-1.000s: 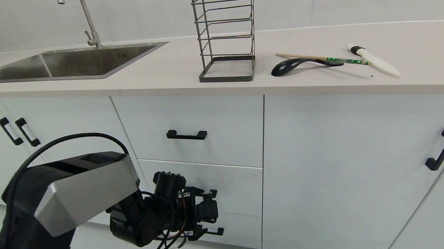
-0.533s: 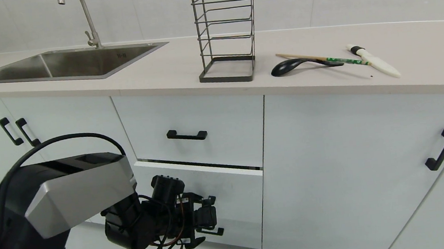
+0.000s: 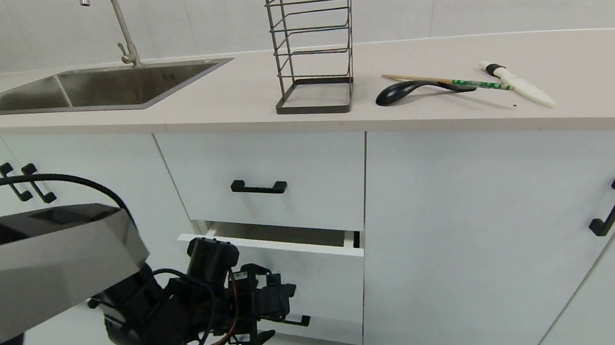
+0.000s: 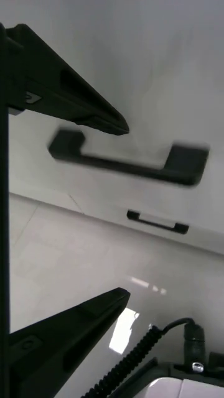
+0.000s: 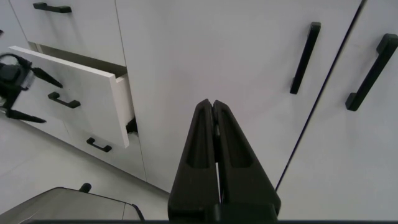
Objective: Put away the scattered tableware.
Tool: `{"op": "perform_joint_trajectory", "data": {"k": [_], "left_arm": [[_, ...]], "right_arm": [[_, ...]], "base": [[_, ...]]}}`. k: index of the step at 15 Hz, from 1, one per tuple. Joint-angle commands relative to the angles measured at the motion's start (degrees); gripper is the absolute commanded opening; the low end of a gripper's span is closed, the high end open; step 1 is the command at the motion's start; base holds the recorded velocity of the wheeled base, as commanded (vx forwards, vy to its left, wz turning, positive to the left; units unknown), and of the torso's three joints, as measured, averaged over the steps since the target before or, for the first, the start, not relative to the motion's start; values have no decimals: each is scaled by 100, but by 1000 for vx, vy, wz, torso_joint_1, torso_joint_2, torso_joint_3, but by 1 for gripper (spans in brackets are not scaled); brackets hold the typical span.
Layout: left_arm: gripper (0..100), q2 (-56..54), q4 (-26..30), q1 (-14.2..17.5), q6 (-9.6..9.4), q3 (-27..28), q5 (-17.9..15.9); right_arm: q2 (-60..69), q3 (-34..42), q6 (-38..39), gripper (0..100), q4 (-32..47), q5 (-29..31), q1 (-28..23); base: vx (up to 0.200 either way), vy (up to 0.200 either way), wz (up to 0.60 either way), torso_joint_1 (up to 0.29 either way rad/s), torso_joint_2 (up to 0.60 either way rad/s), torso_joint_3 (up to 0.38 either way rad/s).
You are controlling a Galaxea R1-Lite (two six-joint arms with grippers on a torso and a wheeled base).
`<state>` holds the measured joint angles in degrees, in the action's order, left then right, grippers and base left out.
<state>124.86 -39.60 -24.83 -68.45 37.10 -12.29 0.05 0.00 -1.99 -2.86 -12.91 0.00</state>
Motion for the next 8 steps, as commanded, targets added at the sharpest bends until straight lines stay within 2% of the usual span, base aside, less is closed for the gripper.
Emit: {"op": "perform_joint_trajectory", "data": {"k": [1, 3, 5, 8], "left_arm": [[100, -2035, 1006, -233, 60, -458, -2], [100, -2791, 1718, -294, 95, -308, -10], [100, -2897, 1894, -250, 121, -1, -37], [100, -2176, 1833, -110, 113, 518, -81]], "right_arm": [[-5, 0, -3, 0, -4, -1, 0], [-5, 0, -3, 0, -4, -1, 0], [-5, 0, -3, 0, -4, -1, 0], [-5, 0, -3, 0, -4, -1, 0]], "base": [[0, 0, 0, 0, 0, 0], [0, 0, 0, 0, 0, 0], [0, 0, 0, 0, 0, 0], [0, 0, 0, 0, 0, 0]]}}
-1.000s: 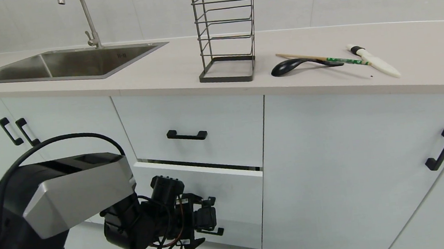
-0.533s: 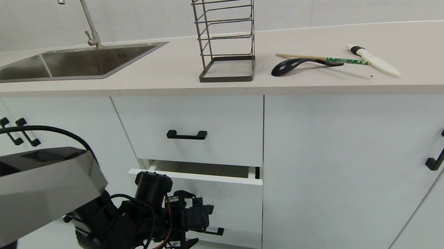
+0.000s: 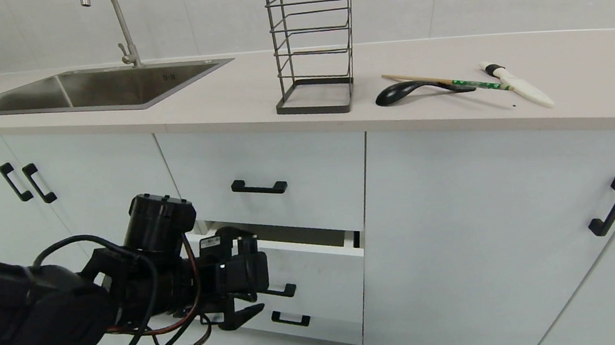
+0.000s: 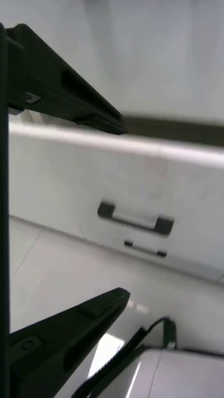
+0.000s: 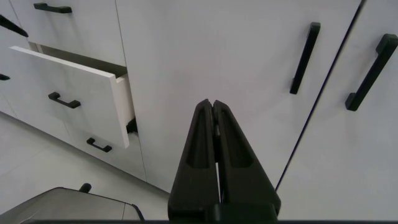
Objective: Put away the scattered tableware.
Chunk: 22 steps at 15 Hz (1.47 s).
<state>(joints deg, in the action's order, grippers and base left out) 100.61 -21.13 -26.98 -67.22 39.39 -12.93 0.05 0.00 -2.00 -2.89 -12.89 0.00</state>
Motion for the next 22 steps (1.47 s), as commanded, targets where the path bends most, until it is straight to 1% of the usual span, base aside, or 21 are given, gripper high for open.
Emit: {"op": "perform_joint_trajectory", "data": {"k": [1, 2, 3, 6, 7, 11, 15, 20, 22], "left_arm": [[100, 389, -14, 149, -19, 359, -25], [100, 820, -32, 193, -46, 544, -43], [100, 1242, -164, 202, -54, 667, -78], [100, 1901, -876, 193, -2, 957, -69], [100, 2033, -884, 202, -2, 1036, -69], [100, 2323, -937, 202, -11, 1053, -69], [100, 2323, -937, 175, -37, 1009, -78], [100, 1470, -928, 167, -28, 227, -113], [100, 1075, -911, 96, -28, -221, -104]], "right_arm": [[-5, 0, -2, 0, -1, -3, 0], [-5, 0, -2, 0, -1, -3, 0], [-5, 0, -2, 0, -1, -3, 0], [-5, 0, -2, 0, -1, -3, 0], [-5, 0, -2, 0, -1, -3, 0], [-5, 0, -2, 0, -1, -3, 0], [-5, 0, -2, 0, -1, -3, 0], [-5, 0, -2, 0, -1, -3, 0], [-5, 0, -2, 0, -1, -3, 0]], "base": [[0, 0, 0, 0, 0, 0], [0, 0, 0, 0, 0, 0], [0, 0, 0, 0, 0, 0], [0, 0, 0, 0, 0, 0], [0, 0, 0, 0, 0, 0], [0, 0, 0, 0, 0, 0], [0, 0, 0, 0, 0, 0], [0, 0, 0, 0, 0, 0], [0, 0, 0, 0, 0, 0]]}}
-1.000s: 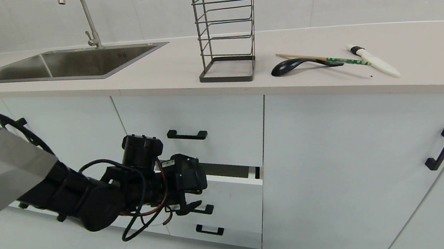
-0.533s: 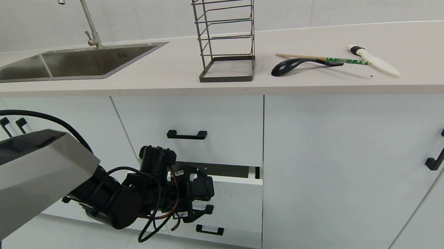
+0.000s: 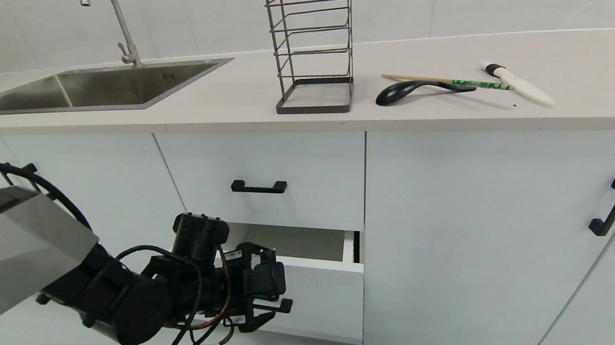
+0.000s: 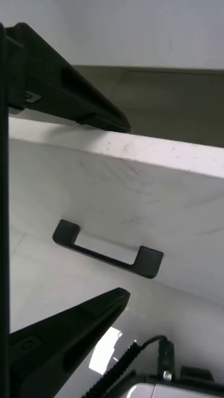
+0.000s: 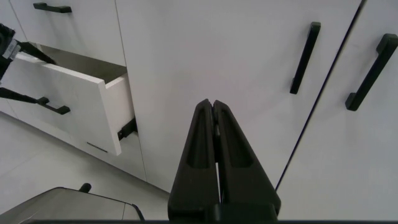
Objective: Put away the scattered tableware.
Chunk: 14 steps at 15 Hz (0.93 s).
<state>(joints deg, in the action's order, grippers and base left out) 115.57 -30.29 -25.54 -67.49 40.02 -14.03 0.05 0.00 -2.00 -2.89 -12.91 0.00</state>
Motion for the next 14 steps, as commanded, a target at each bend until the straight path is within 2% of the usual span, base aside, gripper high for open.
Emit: {"op": "perform_joint_trajectory", "data": {"k": [1, 2, 4, 5, 8, 14], "left_arm": [[100, -588, 24, -100, 8, -469, 6], [100, -649, 32, -118, 8, -513, 6], [100, -1159, 67, -197, 34, -1075, 6], [100, -1221, 24, -179, 25, -1102, 6], [100, -939, -170, -162, 25, -777, -3], [100, 45, -952, -206, 16, -768, 6]], "right_arm": [[-5, 0, -2, 0, -1, -1, 0], [-5, 0, -2, 0, -1, -1, 0], [-5, 0, -2, 0, -1, -1, 0], [-5, 0, -2, 0, -1, -1, 0], [-5, 0, -2, 0, -1, -1, 0], [-5, 0, -2, 0, -1, -1, 0]], "base": [[0, 0, 0, 0, 0, 0], [0, 0, 0, 0, 0, 0], [0, 0, 0, 0, 0, 0], [0, 0, 0, 0, 0, 0], [0, 0, 0, 0, 0, 0], [0, 0, 0, 0, 0, 0]]}}
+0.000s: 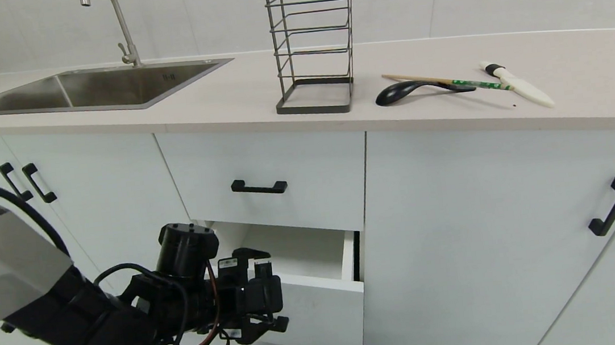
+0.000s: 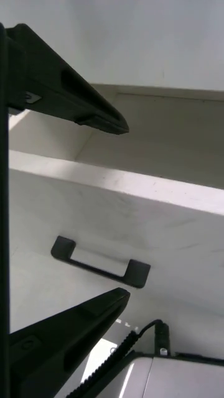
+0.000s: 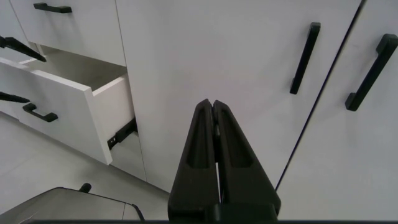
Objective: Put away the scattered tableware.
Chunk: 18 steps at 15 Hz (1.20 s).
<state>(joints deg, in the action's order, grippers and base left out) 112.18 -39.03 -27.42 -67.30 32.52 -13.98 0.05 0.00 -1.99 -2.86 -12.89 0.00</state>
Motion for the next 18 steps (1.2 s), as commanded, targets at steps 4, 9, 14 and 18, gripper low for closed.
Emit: {"op": "perform_joint_trajectory", "data": {"k": [4, 9, 14, 18], "left_arm": [[100, 296, -96, -80, 7, -238, 1], [100, -829, -34, -80, 121, -1117, 1], [100, -1374, -25, -493, 437, -1301, 1], [100, -2552, -148, -923, 1809, -1231, 1]], "right_arm": [[-5, 0, -3, 0, -4, -3, 0], [-5, 0, -3, 0, -4, -3, 0], [-5, 0, -3, 0, -4, -3, 0], [-5, 0, -3, 0, -4, -3, 0]], "base": [[0, 0, 0, 0, 0, 0], [0, 0, 0, 0, 0, 0], [0, 0, 0, 0, 0, 0], [0, 0, 0, 0, 0, 0]]}}
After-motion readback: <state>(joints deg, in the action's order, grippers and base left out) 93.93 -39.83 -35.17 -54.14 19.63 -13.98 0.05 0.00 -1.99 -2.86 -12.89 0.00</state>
